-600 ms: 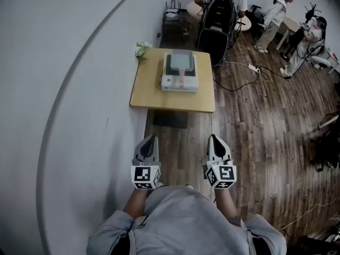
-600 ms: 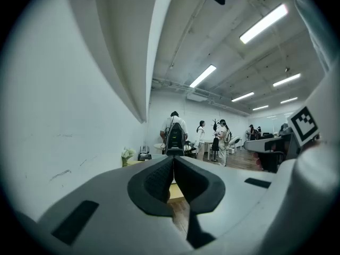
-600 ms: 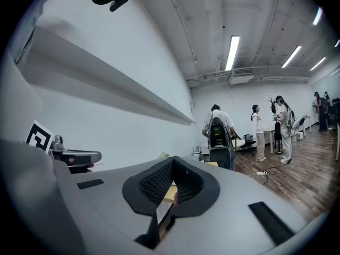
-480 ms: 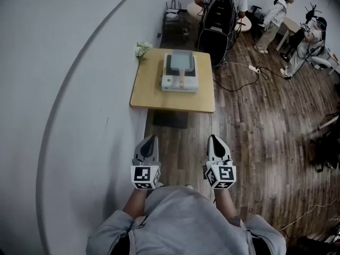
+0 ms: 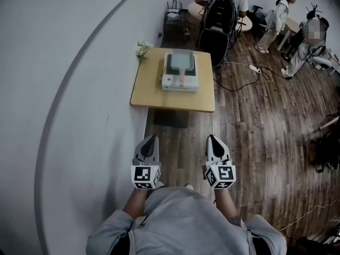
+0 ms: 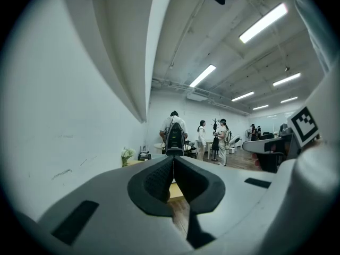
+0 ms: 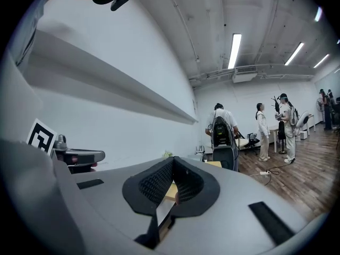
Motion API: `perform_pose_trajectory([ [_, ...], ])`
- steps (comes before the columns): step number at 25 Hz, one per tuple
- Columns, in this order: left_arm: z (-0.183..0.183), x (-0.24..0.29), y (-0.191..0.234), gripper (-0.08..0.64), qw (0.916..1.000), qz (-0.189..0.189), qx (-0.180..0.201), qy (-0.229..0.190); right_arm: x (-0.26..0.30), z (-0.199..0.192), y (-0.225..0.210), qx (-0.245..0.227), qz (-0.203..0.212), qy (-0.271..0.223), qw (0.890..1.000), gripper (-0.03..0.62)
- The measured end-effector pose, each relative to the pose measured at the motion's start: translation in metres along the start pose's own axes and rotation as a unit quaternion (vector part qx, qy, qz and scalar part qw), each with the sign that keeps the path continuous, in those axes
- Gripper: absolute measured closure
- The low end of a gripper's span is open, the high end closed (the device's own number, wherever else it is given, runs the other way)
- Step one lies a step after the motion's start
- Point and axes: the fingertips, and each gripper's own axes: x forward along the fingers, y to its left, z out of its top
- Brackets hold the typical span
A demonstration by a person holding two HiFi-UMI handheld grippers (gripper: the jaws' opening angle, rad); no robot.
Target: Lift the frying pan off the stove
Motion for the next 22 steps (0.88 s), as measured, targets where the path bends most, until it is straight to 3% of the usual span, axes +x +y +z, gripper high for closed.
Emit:
perform_pose_trajectory([
  [14, -0.007, 0.001, -0.042, 0.557, 0.9990, 0.038, -0.023, 0.002, -0.015, -0.013, -0.038, 0.008, 0.031, 0.014, 0.999, 0.594],
  [22, -0.014, 0.022, -0.045, 0.557, 0.9981, 0.052, -0.027, 0.017, 0.012, -0.025, -0.054, 0.030, 0.043, 0.024, 0.998, 0.594],
])
